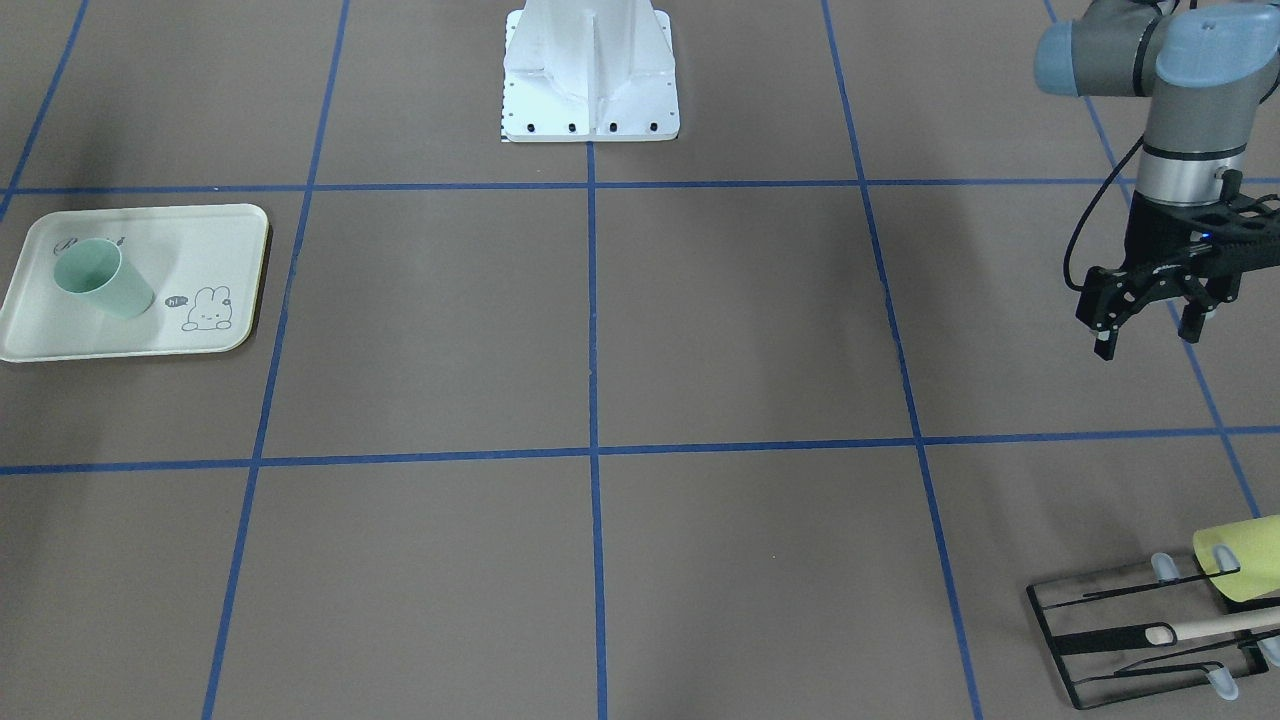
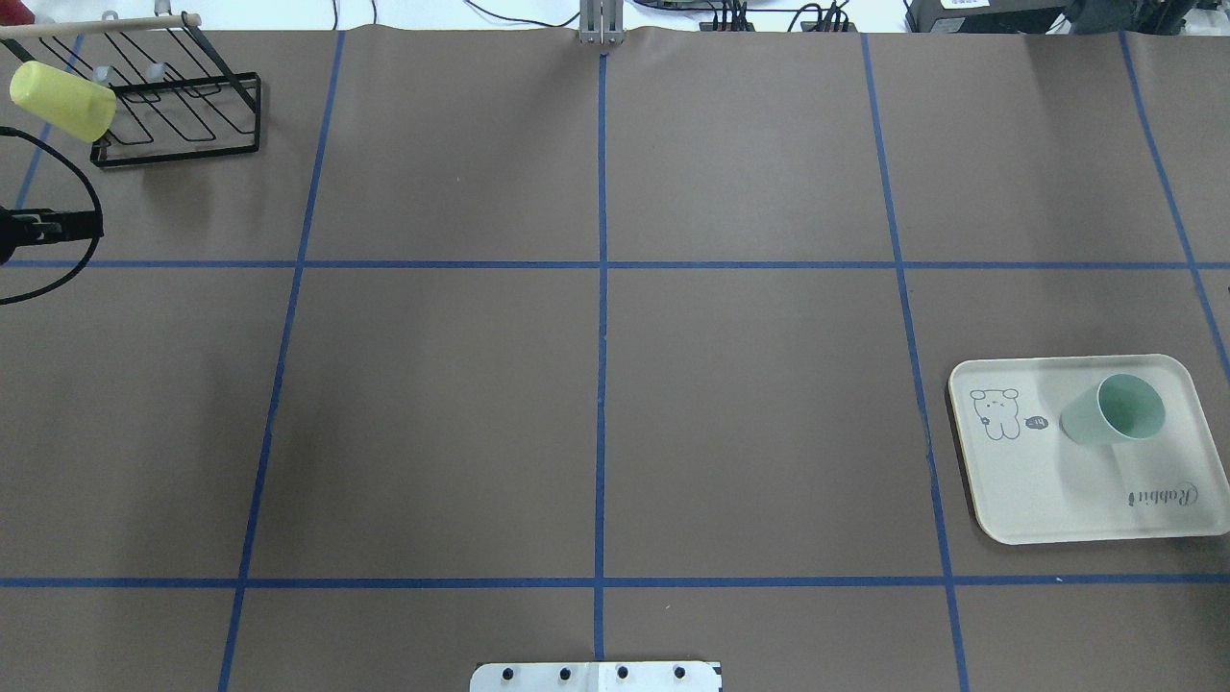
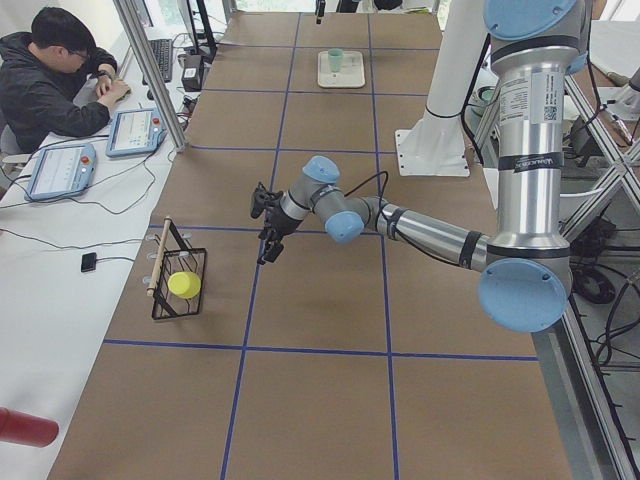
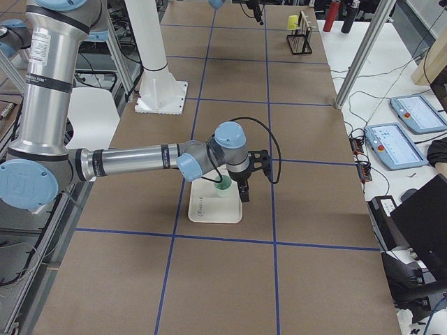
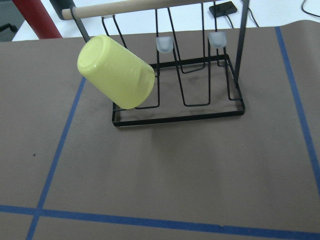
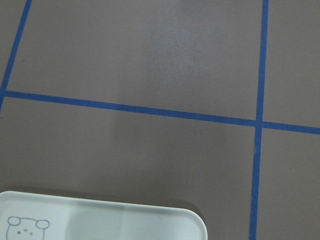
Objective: Left arm grabs green cup and hands to right arm on tray
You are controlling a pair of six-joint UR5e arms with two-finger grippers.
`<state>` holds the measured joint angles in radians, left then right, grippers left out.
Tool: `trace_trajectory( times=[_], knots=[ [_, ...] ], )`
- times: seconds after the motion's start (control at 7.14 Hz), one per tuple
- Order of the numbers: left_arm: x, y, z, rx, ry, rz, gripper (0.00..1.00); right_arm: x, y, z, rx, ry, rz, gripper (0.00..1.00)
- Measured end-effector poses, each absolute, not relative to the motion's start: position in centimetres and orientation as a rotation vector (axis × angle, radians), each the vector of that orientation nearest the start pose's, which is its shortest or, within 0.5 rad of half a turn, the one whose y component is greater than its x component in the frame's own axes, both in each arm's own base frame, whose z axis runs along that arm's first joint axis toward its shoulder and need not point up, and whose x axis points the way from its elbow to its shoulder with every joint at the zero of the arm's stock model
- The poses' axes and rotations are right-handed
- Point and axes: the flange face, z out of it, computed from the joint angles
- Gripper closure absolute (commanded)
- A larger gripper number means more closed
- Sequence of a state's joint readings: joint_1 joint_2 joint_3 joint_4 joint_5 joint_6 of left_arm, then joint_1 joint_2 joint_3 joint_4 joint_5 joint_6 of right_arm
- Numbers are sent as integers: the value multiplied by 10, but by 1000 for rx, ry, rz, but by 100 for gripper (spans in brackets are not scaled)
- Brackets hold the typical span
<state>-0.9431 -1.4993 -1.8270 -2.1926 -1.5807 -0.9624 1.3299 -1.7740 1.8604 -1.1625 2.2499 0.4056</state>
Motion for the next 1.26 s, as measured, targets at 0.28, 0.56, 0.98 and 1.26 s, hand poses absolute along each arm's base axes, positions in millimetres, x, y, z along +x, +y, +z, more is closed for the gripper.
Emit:
trace_trajectory(
  times=[0.28, 0.56, 0.98, 1.26],
  knots=[
    [178, -480, 535, 576, 586, -280, 0, -26, -439, 571, 235, -778, 10, 1],
    [139, -488, 543, 513, 611, -205, 0, -11, -465, 582, 218, -809, 56, 1],
    [63, -492, 563, 347, 628, -57, 0, 21, -489, 608, 167, -864, 82, 1],
    [37, -486, 571, 224, 691, -69, 0, 42, -485, 620, 126, -865, 59, 1]
  ],
)
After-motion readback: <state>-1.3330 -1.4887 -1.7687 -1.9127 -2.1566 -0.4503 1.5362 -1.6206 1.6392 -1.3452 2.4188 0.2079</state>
